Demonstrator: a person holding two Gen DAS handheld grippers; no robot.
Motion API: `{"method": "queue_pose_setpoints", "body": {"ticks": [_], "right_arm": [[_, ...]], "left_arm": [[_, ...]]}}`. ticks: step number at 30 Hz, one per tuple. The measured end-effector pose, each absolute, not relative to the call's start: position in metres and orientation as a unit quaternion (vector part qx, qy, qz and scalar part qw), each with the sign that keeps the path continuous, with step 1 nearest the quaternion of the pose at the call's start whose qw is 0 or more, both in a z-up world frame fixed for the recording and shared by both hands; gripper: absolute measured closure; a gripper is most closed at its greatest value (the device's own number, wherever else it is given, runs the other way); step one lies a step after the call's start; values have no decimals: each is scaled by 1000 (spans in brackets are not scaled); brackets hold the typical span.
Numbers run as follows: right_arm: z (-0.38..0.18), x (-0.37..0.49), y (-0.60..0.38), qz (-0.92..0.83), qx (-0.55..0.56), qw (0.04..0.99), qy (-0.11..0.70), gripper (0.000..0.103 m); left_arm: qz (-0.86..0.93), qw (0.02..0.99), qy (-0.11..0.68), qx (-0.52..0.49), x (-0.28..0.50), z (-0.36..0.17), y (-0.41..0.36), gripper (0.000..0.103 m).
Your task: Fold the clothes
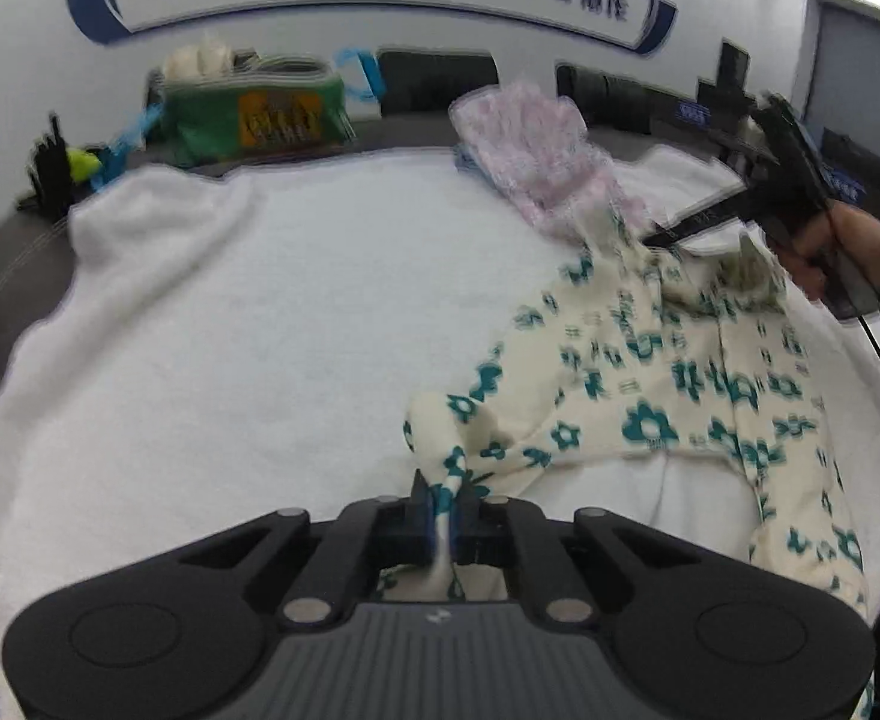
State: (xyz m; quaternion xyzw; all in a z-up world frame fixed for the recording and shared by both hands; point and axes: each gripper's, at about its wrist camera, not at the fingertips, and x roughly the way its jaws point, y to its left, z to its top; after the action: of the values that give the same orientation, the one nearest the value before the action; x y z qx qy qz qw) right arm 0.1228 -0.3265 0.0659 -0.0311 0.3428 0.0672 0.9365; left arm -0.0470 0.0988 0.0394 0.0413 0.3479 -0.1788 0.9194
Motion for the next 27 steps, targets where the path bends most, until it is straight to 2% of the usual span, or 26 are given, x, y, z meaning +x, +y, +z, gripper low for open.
{"method": "queue_pose_setpoints", "body": {"ticks": [3, 7, 8, 9, 10, 12, 13, 14, 15, 16, 17, 18, 20, 24, 25, 26, 27], "right_arm": [[87, 105, -329, 49, -28, 951, 303, 95], [113, 95, -338, 10, -19, 965, 260, 96], [118, 106, -346, -14, -12, 965, 260, 95], [115, 121, -352, -38, -10, 962, 270, 93], [109, 137, -358, -61, -10, 957, 284, 91], [92, 160, -369, -93, -19, 941, 326, 69], [86, 158, -376, -99, -23, 937, 333, 68], [83, 149, -380, -87, -21, 942, 324, 61], [81, 133, -384, -58, -15, 949, 311, 46], [78, 113, -387, -15, -10, 955, 296, 39], [74, 90, -389, 33, -15, 958, 284, 31], [70, 68, -392, 82, -23, 958, 272, 26], [58, 34, -396, 135, -52, 957, 250, 19], [29, 47, -410, 85, -50, 950, 295, 21], [24, 56, -411, 81, -29, 949, 302, 23], [21, 65, -412, 79, -13, 949, 306, 39], [17, 71, -412, 82, 0, 946, 314, 77]], "left_arm": [[-171, 933, 313, 52, -17, 70, 100, 100], [-178, 934, 275, 141, 52, 109, 60, 99], [-171, 933, 274, 158, 72, 113, 47, 93], [-161, 930, 281, 173, 95, 113, 32, 88], [-149, 928, 290, 182, 111, 112, 21, 78], [-135, 930, 296, 173, 113, 112, 13, 77], [-139, 932, 295, 160, 105, 113, 14, 75], [-164, 934, 294, 123, 82, 114, 25, 61], [-189, 933, 292, 86, 59, 115, 35, 49], [-215, 931, 290, 50, 33, 111, 41, 27], [-245, 928, 280, 20, 1, 104, 48, 17], [-262, 926, 271, 11, -23, 97, 50, 15], [-253, 926, 279, 27, -55, 78, 43, 16], [-194, 923, 328, 46, -59, 38, 16, 18], [-182, 922, 340, 44, -56, 32, 12, 25], [-181, 921, 342, 39, -51, 28, 10, 53], [-196, 918, 342, 40, -51, 25, 9, 75]]}}
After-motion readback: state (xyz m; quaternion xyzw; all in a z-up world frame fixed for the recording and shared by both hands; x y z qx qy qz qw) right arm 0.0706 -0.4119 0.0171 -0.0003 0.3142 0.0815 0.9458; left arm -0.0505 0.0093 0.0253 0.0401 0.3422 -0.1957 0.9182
